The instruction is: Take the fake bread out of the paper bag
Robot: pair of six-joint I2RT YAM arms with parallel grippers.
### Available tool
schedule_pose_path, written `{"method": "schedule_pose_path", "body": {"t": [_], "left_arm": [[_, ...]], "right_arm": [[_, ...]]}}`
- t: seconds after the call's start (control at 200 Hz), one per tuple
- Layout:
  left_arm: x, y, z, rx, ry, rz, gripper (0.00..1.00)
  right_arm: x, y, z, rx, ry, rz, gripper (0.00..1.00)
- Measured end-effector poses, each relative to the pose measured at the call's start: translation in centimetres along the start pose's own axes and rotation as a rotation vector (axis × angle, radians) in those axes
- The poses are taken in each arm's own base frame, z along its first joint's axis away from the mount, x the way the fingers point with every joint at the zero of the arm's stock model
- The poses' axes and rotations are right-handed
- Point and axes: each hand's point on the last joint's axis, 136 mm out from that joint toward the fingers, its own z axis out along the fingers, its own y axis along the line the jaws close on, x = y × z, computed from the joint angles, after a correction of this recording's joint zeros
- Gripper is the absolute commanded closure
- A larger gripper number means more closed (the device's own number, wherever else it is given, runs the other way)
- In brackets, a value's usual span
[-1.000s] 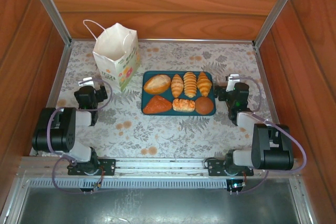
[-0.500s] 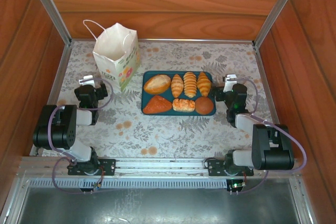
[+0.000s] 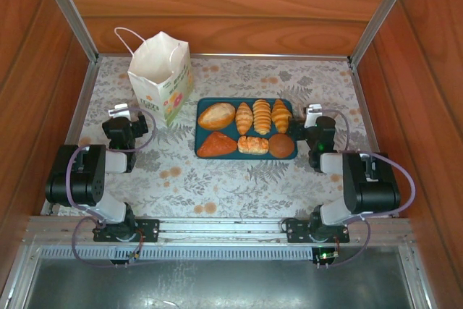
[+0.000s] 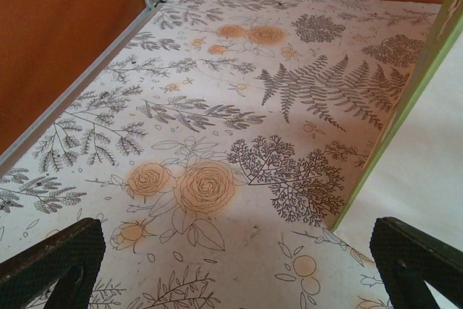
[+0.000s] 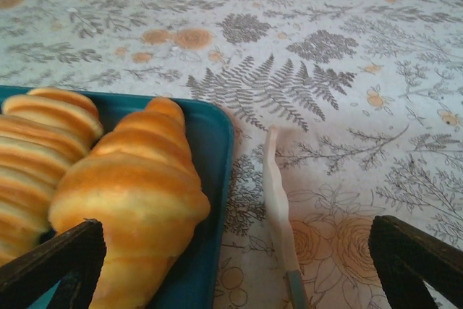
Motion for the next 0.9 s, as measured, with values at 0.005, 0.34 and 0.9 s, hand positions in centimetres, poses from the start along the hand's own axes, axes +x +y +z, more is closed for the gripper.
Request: {"method": "schedule_pose_path", "body": {"t": [0.005, 0.34, 0.9], "left_arm": [[0.0, 0.0, 0.0, 0.0, 0.0, 0.0, 0.0], [0.0, 0.0, 0.0, 0.0, 0.0, 0.0, 0.0], [0.0, -0.1, 0.0, 0.001, 0.0, 0.004, 0.0]], "right_arm": [[0.1, 0.0, 0.0, 0.002, 0.002, 0.0, 0.0], [-0.9, -2.5, 0.4, 0.142, -0.006, 0.061, 0.0], [-0.7, -3.9, 0.1, 0.224, -0.005, 0.104, 0.0]]}}
